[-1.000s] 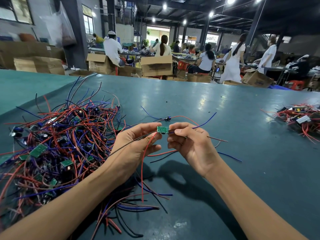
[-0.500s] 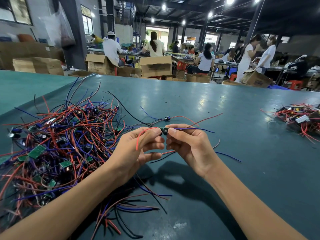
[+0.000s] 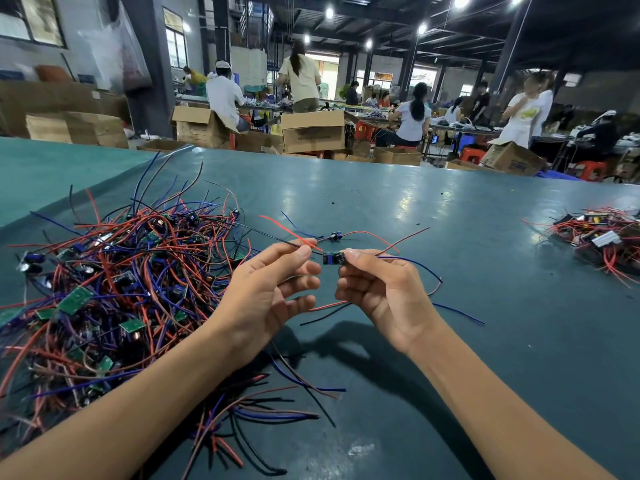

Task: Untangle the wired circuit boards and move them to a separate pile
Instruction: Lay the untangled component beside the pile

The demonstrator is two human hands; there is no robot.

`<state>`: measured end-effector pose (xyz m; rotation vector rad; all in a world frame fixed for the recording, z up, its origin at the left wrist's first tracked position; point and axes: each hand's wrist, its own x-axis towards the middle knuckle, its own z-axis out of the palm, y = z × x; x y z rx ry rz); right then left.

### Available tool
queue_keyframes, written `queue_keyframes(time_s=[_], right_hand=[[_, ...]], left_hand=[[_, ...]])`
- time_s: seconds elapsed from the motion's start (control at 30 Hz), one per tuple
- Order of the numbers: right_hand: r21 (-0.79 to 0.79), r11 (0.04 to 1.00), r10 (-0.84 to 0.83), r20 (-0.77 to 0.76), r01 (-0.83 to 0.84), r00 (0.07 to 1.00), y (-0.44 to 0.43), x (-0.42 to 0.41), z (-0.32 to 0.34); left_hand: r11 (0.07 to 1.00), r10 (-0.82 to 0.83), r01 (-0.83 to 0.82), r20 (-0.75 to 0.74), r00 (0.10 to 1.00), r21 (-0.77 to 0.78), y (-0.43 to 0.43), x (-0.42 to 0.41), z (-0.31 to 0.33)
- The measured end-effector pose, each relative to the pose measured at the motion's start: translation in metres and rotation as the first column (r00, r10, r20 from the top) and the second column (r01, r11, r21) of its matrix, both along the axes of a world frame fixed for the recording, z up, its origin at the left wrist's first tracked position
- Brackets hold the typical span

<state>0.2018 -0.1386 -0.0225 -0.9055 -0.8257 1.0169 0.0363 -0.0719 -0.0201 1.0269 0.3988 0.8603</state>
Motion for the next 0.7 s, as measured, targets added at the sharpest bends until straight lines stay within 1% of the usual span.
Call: queue_keyframes(time_s=[0.13,0.23,0.3,0.37,0.5,0.57,0.7], right_hand=[[-0.02,0.999,-0.033,-0.013,0.033,0.999,-0.002,0.011,0.004],[-0.046,0.996,-0.077,-0.095,0.073,0.993,-0.003,0.017,0.005],[-0.052,0.991,-0.129,-0.166,0.122,0.978,-0.003,0.023,0.008],[-0.053,0.976,-0.216,-0.231,0.209,0.949,-0.005,0.032,0.012],[-0.078,0.924,-0.376,-0.352,0.373,0.857,-0.011,0.052,0.018],[-0.099,0.903,-0.425,-0.355,0.418,0.833,-0.013,0.058,0.019],[-0.124,0.833,-0.545,-0.343,0.538,0.765,-0.015,0.067,0.021]], left_hand=[[0.995,0.047,-0.04,0.069,0.997,-0.093,0.005,-0.001,0.001],[0.989,0.086,-0.074,0.086,0.993,-0.128,0.009,-0.002,0.0],[0.987,0.122,-0.112,0.085,0.989,-0.119,0.01,-0.002,-0.001],[0.98,0.184,-0.179,0.049,0.982,-0.085,0.01,-0.001,-0.003],[0.964,0.258,-0.256,0.018,0.966,-0.07,0.01,0.0,-0.005],[0.964,0.259,-0.259,0.003,0.966,-0.064,0.01,-0.001,-0.005],[0.972,0.234,-0.234,-0.088,0.968,0.017,0.008,0.001,-0.008]])
